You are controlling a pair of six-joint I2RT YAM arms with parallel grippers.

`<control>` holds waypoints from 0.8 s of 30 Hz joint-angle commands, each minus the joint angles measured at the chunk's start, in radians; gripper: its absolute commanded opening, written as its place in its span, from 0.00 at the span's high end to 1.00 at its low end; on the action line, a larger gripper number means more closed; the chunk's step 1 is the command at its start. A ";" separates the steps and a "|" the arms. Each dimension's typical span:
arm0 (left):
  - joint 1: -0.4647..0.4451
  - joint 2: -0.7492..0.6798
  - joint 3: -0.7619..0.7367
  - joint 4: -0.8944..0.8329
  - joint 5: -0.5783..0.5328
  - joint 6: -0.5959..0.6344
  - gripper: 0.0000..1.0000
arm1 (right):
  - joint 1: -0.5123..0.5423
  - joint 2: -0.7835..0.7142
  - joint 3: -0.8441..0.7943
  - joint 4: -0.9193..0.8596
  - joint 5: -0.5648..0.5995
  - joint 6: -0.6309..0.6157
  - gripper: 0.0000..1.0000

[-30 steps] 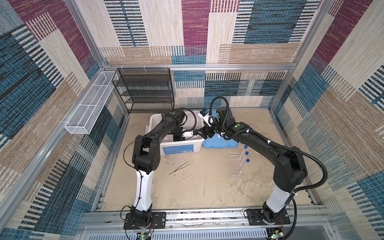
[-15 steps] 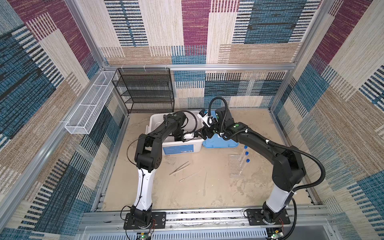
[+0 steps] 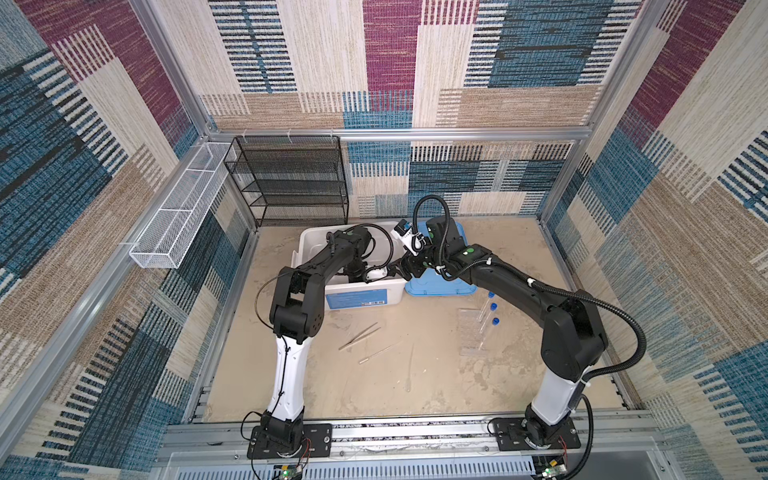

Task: Organize the chemistry lab equipment
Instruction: 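Open the left gripper to release the rod inside the bin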

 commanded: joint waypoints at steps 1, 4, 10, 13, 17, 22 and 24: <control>-0.004 0.017 -0.006 0.022 -0.006 0.003 0.99 | 0.002 -0.005 0.000 0.019 0.007 -0.005 0.14; -0.004 0.020 -0.004 0.021 -0.011 0.003 0.97 | 0.002 -0.005 0.003 0.017 0.008 -0.005 0.14; -0.004 0.005 -0.010 0.032 -0.029 0.003 0.87 | 0.002 -0.011 0.003 0.018 0.009 -0.005 0.14; -0.004 -0.001 -0.004 0.033 -0.048 -0.030 0.85 | 0.002 -0.017 0.000 0.018 0.011 -0.005 0.14; -0.004 -0.013 -0.001 0.033 -0.062 -0.031 0.83 | 0.002 -0.028 -0.011 0.023 0.015 -0.003 0.14; -0.004 -0.044 -0.009 0.043 -0.059 -0.032 0.83 | 0.002 -0.053 -0.032 0.042 0.019 0.000 0.14; -0.004 -0.060 -0.007 0.044 -0.059 -0.033 0.83 | 0.002 -0.060 -0.033 0.045 0.019 0.001 0.13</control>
